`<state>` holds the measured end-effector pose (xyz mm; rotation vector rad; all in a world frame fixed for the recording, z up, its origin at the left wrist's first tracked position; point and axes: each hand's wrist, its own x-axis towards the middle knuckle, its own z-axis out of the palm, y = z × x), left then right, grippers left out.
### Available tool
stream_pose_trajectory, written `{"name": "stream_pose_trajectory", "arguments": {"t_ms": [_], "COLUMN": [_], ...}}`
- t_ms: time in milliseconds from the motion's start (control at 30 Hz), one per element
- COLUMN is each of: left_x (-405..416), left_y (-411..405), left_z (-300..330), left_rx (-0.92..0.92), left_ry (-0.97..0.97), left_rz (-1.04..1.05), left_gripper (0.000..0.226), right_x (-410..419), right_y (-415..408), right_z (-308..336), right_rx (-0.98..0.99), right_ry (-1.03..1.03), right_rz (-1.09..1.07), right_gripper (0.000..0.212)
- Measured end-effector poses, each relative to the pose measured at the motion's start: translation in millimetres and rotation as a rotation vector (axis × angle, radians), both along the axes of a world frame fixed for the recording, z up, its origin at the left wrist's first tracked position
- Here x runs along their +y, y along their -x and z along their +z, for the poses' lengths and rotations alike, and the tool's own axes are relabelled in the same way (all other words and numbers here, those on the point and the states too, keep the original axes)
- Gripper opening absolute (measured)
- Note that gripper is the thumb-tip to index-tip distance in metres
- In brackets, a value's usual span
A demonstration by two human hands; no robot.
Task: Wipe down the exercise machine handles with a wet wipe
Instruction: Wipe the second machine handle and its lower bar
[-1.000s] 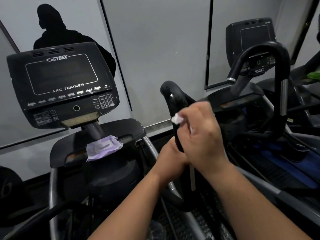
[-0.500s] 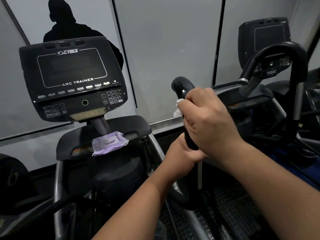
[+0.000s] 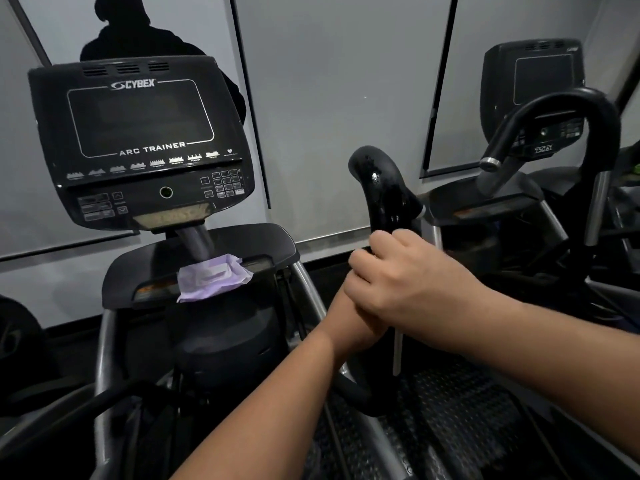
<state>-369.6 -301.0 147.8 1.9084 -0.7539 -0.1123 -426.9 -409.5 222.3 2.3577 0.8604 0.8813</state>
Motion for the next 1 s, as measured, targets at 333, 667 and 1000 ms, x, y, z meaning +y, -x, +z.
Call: {"name": "stream_pose_trajectory", "arguments": {"t_ms": [333, 667, 1000], "left_x": [-7.5, -10.7, -10.5], "left_y": [5.8, 7.4, 3.8], "left_z": [13.7, 13.7, 9.0], "left_rx": [-0.088, 0.086, 0.128], "left_ry": [-0.099, 0.072, 0.005], "left_rz": [-0.027, -0.049, -0.012], "left_gripper": [0.024, 0.024, 0.029], "right_x": [-6.6, -16.5, -28.5], "right_y": [0.8, -8.1, -40.3], "right_z": [12.2, 7.1, 57.1], "right_rx": [-0.025, -0.228, -0.179], "right_ry": [0.042, -0.380, -0.778], "right_rz": [-0.010, 0.009, -0.139], "right_gripper": [0.010, 0.015, 0.008]}}
